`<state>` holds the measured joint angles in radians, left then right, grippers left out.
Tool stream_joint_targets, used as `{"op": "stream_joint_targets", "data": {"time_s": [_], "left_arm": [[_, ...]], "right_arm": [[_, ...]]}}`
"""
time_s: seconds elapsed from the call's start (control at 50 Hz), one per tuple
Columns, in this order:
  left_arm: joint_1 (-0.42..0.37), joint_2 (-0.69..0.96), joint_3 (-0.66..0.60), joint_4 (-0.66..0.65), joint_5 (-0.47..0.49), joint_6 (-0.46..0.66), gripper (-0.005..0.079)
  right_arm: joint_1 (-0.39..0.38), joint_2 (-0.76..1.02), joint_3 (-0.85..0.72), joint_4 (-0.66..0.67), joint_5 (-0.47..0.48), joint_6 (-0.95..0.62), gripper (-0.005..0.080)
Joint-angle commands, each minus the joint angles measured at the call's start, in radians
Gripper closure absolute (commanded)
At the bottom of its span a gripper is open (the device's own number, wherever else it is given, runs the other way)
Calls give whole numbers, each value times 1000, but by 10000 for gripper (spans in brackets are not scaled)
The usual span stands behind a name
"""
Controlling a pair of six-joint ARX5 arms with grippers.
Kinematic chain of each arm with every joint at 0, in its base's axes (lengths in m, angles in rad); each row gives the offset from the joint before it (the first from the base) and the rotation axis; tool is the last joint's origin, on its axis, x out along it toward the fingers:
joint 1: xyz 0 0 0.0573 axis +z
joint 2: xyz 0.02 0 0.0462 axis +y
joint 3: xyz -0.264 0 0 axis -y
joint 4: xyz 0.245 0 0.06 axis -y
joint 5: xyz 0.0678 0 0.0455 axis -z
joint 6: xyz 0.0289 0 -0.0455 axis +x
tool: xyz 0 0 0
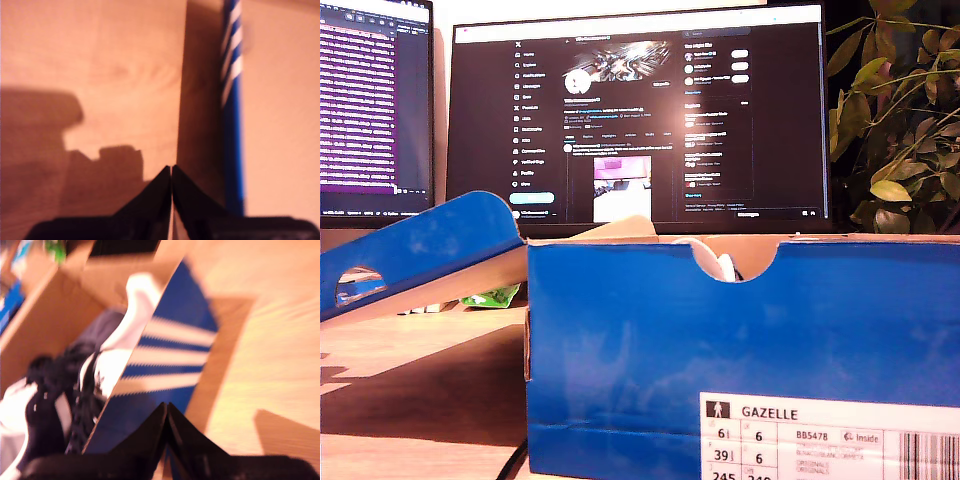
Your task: Close the blue shoebox by pushing the lid with your left arm and holding the box in place with your right arm
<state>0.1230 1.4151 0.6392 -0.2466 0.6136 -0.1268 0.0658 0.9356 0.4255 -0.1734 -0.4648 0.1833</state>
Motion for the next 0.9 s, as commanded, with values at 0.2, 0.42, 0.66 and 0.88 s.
{"op": "stream_joint_targets", "data": {"time_s": [0.2, 0.42, 0.66, 0.88], "left_arm": [[2, 101, 20, -43, 157, 16, 761], [1, 101, 68, -44, 302, 14, 761], [-9, 101, 237, -123, 463, -12, 761], [-99, 89, 391, -206, 551, -13, 761]], "right_arm": [[103, 99, -1, 87, 16, 1, 764], [133, 133, -1, 128, 30, 0, 764], [134, 133, -1, 132, 30, 0, 764], [133, 133, -1, 139, 31, 0, 764]]}}
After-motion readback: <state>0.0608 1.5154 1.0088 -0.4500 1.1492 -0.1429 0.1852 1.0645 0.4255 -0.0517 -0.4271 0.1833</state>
